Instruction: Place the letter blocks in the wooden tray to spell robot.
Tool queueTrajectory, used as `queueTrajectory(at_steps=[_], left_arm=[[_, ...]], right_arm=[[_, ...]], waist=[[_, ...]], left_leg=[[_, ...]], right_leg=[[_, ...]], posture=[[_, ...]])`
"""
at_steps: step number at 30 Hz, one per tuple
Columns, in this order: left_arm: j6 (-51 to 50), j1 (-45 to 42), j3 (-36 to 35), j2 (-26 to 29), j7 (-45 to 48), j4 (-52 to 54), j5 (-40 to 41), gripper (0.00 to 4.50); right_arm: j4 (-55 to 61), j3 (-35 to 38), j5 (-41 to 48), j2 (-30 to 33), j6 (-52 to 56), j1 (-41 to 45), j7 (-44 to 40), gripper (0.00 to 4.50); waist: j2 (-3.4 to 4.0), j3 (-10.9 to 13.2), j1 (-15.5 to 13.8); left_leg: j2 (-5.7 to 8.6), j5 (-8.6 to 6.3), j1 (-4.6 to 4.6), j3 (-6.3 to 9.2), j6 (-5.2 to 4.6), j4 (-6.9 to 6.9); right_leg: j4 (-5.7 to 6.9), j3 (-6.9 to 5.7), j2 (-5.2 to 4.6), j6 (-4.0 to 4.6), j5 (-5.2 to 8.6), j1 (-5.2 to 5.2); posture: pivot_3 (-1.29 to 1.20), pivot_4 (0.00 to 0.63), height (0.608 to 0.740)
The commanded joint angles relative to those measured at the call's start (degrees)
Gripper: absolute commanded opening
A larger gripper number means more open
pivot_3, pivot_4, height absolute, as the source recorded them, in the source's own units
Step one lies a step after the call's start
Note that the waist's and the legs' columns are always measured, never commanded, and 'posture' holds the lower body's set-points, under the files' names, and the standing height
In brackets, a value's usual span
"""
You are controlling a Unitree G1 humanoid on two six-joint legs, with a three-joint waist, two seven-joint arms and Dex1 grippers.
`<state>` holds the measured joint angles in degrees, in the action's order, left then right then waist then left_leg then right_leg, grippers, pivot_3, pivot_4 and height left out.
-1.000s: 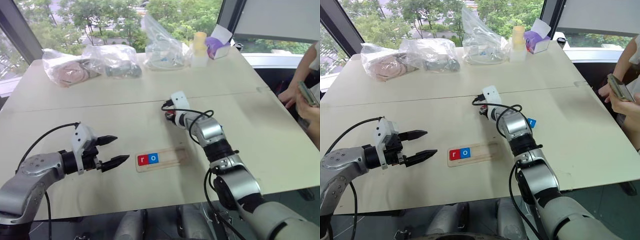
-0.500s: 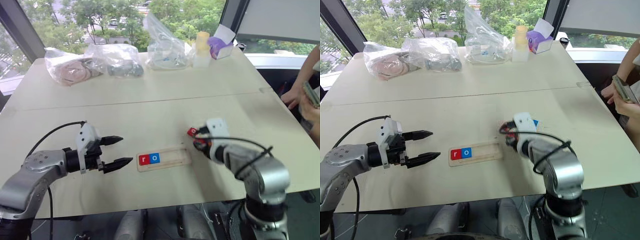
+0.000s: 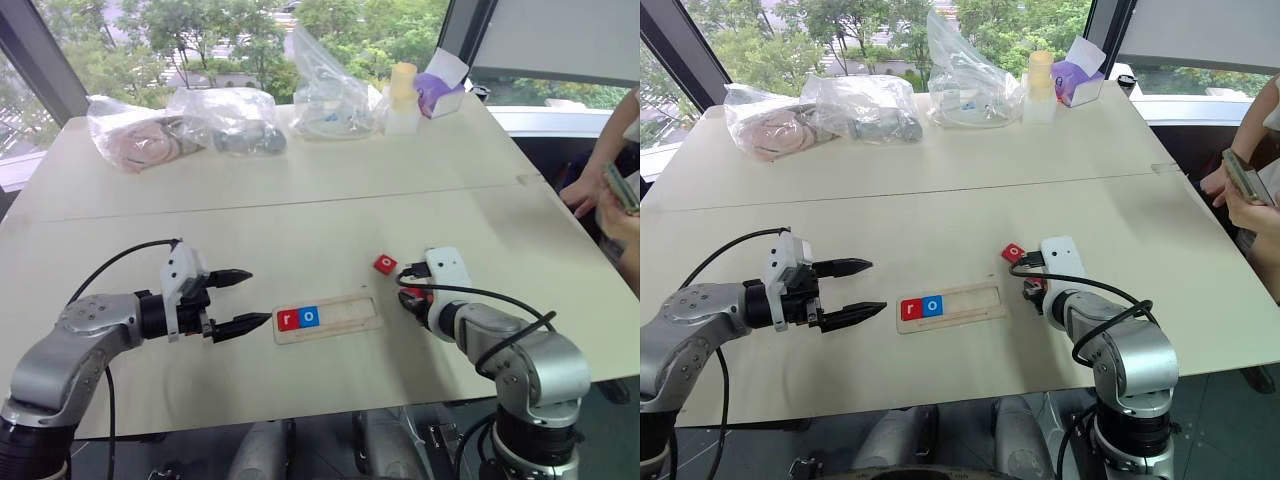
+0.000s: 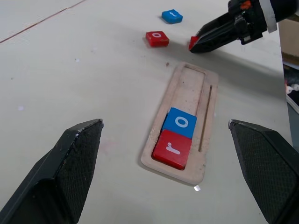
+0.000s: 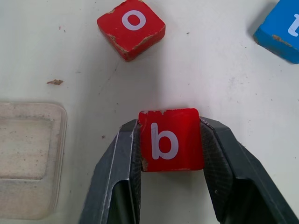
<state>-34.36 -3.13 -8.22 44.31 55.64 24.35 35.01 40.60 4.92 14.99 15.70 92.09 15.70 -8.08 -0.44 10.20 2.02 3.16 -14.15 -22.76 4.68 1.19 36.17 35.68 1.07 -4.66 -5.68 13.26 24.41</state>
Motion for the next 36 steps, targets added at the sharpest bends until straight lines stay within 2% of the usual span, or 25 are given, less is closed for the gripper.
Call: queueTrajectory(at_steps=[1, 2, 6, 9, 10, 13, 17, 26, 29, 33, 34, 36], left_arm=[[0.93, -0.45, -0.46, 0.02, -0.22, 0.64, 0.23, 4.50], [0.94, -0.51, -0.41, -0.01, -0.25, 0.64, 0.28, 4.50], [1.21, -0.87, -0.08, -0.02, -0.17, 0.39, 0.16, 4.50], [1.46, -1.05, -0.05, -0.13, -0.30, 0.32, 0.07, 4.50], [1.45, -0.91, -0.18, -0.18, -0.31, 0.69, 0.33, 4.50], [1.32, -0.29, -0.54, -0.10, -0.20, 1.73, 0.98, 4.50], [1.37, 0.24, -0.92, -0.01, -0.63, 2.35, 1.10, 4.50], [0.77, 1.60, -1.95, 0.64, -0.97, 3.90, 1.82, 4.50], [0.54, 1.64, -1.99, 0.71, -1.21, 4.21, 1.88, 4.50], [0.33, 1.47, -2.06, 0.78, -1.35, 4.15, 1.82, 4.50], [0.31, 1.42, -2.06, 0.78, -1.36, 4.11, 1.76, 4.50], [0.23, 1.32, -2.04, 0.77, -1.40, 4.12, 1.75, 4.50]], right_arm=[[-1.41, 0.17, 6.26, 8.73, 0.40, 4.15, -7.53, 3.71], [-2.62, -0.48, 8.19, 13.01, -0.12, 5.67, -11.30, 4.16], [-8.30, -2.71, 14.92, 28.33, -14.13, 7.99, -30.93, 4.16], [-13.76, -7.00, 11.02, 36.67, -33.36, 6.19, -42.55, 4.16], [-18.14, -8.55, 8.85, 38.50, -42.68, 5.71, -47.97, 4.16], [-28.58, -12.00, 4.85, 40.40, -59.68, 6.19, -58.13, 4.16], [-38.32, -15.98, 0.61, 39.27, -71.87, 8.84, -65.40, 4.16], [-54.64, -20.71, -9.10, 33.98, -90.77, 13.18, -67.90, 4.16], [-57.44, -21.24, -11.24, 33.71, -94.26, 13.30, -68.40, 3.33], [-59.04, -20.67, -11.77, 32.98, -95.96, 13.57, -68.76, 1.35], [-59.13, -20.52, -11.82, 32.87, -96.11, 13.64, -68.86, 1.12], [-57.59, -19.77, -10.86, 32.82, -94.88, 13.52, -69.16, 1.13]], waist=[[0.02, 0.05, -0.02], [0.00, 0.06, -0.02], [-0.07, 0.16, -0.12], [-0.19, 0.24, -0.13], [-0.23, 0.26, -0.14], [-0.32, 0.35, 0.01], [-0.34, 0.45, 0.02], [-0.32, 0.48, -0.73], [-0.34, 0.47, -1.20], [-0.35, 0.48, -1.27], [-0.35, 0.48, -1.27], [-0.35, 0.47, -1.27]], left_leg=[[0.02, 0.00, -0.01, 0.01, 0.00, 0.01], [0.02, 0.00, -0.02, -0.01, 0.00, 0.05], [0.01, -0.01, -0.02, -0.01, -0.02, 0.01], [-0.01, -0.04, -0.04, -0.01, -0.08, -0.04], [-0.01, -0.05, -0.05, -0.01, -0.08, -0.05], [-0.01, -0.05, -0.05, -0.08, -0.09, -0.03], [-0.01, -0.05, -0.04, -0.09, -0.09, 0.01], [0.00, -0.03, -0.03, -0.08, -0.04, 0.02], [0.00, -0.02, 0.02, -0.08, -0.03, 0.04], [0.00, -0.03, 0.41, -0.07, -0.01, 0.07], [0.00, -0.03, 0.49, -0.05, -0.01, 0.07], [0.00, -0.03, 0.55, -0.02, -0.01, 0.09]], right_leg=[[-0.06, -0.01, -0.01, 0.00, 0.00, -0.03], [-0.13, -0.02, -0.02, 0.00, -0.02, -0.08], [-0.25, -0.06, -0.01, -0.01, -0.01, -0.14], [-0.36, -0.14, 0.02, -0.17, -0.06, -0.16], [-0.38, -0.15, 0.02, -0.26, -0.10, -0.17], [-0.42, -0.11, 0.00, -0.27, -0.11, -0.18], [-0.39, -0.07, -0.02, -0.25, -0.13, -0.19], [-0.35, -0.02, -0.03, -0.22, -0.14, -0.17], [-0.35, 0.00, -0.02, -0.19, -0.16, -0.22], [-0.41, 0.00, -0.03, -0.03, -0.08, -0.69], [-0.42, -0.01, -0.03, -0.02, -0.08, -0.79], [-0.43, -0.03, -0.03, -0.01, -0.08, -0.87]], posture=[[0.00, 0.150, 0.740], [0.00, 0.150, 0.740], [0.00, 0.150, 0.740], [0.00, 0.150, 0.740], [0.00, 0.150, 0.740], [0.00, 0.150, 0.740], [0.00, 0.150, 0.740], [0.00, 0.150, 0.740], [0.00, 0.150, 0.740], [0.00, 0.150, 0.740], [0.00, 0.150, 0.740], [0.00, 0.150, 0.740]])
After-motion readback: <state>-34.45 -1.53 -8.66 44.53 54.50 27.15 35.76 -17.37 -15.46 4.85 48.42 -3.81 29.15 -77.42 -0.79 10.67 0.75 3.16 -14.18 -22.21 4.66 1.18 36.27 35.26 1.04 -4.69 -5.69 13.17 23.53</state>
